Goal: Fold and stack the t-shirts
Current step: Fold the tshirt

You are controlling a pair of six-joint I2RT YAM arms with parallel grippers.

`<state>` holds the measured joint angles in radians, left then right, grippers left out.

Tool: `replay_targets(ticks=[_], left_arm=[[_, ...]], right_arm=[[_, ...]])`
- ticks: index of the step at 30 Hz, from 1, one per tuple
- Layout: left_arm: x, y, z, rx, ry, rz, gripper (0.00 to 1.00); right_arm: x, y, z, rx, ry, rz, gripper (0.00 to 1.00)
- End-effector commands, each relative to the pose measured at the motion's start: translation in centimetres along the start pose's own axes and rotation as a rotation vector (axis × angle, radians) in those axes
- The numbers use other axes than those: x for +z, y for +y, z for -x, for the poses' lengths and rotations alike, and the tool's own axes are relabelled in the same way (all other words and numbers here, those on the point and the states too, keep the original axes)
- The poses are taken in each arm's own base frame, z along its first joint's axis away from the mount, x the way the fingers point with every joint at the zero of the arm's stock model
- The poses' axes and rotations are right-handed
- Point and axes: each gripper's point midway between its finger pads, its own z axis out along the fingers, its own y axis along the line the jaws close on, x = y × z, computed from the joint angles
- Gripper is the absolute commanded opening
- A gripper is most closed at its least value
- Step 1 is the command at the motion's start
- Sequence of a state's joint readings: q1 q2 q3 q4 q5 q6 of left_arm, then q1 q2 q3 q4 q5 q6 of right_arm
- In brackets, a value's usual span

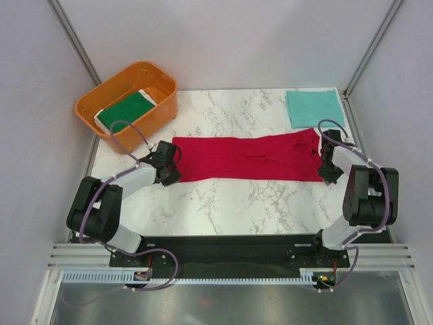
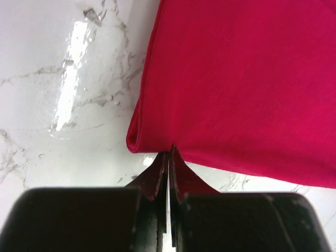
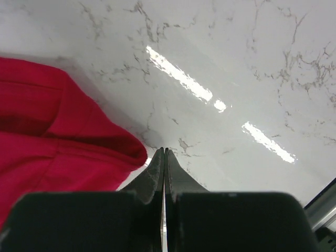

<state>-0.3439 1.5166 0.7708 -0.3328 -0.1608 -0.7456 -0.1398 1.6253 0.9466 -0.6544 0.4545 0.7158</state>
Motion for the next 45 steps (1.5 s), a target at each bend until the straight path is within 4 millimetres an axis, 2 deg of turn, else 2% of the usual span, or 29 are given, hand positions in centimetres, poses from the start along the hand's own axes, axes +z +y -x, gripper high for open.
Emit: replay_targets(ticks=[1, 2, 3, 5, 6, 8, 12, 14, 19, 25, 26, 27, 29, 31, 32, 33, 39, 41, 45], left_arm=[[-0.6, 0.9, -0.2, 0.029, -0.019, 0.011, 0.02], [-0.9, 0.9, 0.1, 0.037, -0.028, 0.009, 0.03], [-1.2, 0.9, 0.4, 0.042, -0.039, 0.012, 0.11], [-1.8, 0.5, 1.1, 0.037, -0.061, -0.002, 0.19], [-2.1, 0.3, 1.2, 0.038, -0.060, -0.014, 0.28], [-2.5, -0.1, 1.4, 0.026, -0.066, -0.033, 0.35], [-2.9, -0.5, 1.4, 0.016, -0.066, -0.056, 0.38], [-2.5, -0.4, 1.4, 0.012, -0.061, -0.045, 0.38], [-1.1, 0.1, 0.6, 0.021, -0.024, -0.007, 0.36], [-0.2, 0.5, 0.4, 0.028, -0.011, 0.026, 0.27], [0.1, 0.6, 0.3, 0.031, -0.007, 0.035, 0.23], [0.2, 0.7, 0.3, 0.035, -0.007, 0.042, 0.14], [0.6, 1.1, 0.1, 0.046, 0.000, 0.061, 0.02], [0.7, 1.3, -0.1, 0.048, 0.003, 0.067, 0.02], [0.7, 1.4, 0.0, 0.049, -0.004, 0.075, 0.02], [0.7, 1.6, 0.0, 0.049, -0.007, 0.082, 0.02], [0.0, 2.6, 0.6, 0.036, -0.057, 0.111, 0.02], [-0.1, 2.7, 0.5, 0.035, -0.058, 0.112, 0.02], [-0.2, 3.0, 0.1, 0.027, -0.051, 0.112, 0.02]], right_arm=[[-0.7, -0.7, 0.6, 0.001, -0.042, 0.007, 0.00], [-1.0, -0.3, 0.5, -0.001, -0.032, 0.035, 0.00], [-1.7, -0.1, 0.8, 0.007, -0.038, 0.062, 0.01], [-2.4, 0.2, 0.6, 0.020, -0.021, 0.090, 0.12], [-3.2, 0.9, 0.7, 0.035, -0.006, 0.138, 0.24], [-4.0, 1.5, 0.5, 0.057, 0.021, 0.175, 0.29], [-5.0, 3.6, 1.3, 0.103, 0.056, 0.245, 0.33], [-4.4, 4.2, 0.9, 0.109, 0.093, 0.232, 0.33], [-3.5, 5.7, 1.6, 0.127, 0.121, 0.219, 0.32], [-1.1, 7.2, 0.7, 0.137, 0.175, 0.187, 0.32], [-0.4, 7.1, 0.6, 0.131, 0.173, 0.165, 0.32], [0.0, 7.0, 0.5, 0.121, 0.169, 0.154, 0.32], [0.7, 6.6, 0.6, 0.099, 0.151, 0.119, 0.30], [0.8, 6.2, 0.9, 0.079, 0.130, 0.103, 0.23], [0.8, 5.8, 1.3, 0.075, 0.111, 0.094, 0.08], [0.6, 5.6, 1.6, 0.069, 0.097, 0.092, 0.00], [-2.1, 4.1, 4.4, 0.038, -0.018, 0.096, 0.00], [-2.3, 3.8, 4.4, 0.024, -0.024, 0.092, 0.00], [-1.4, 3.1, 2.8, -0.003, 0.009, 0.069, 0.00]])
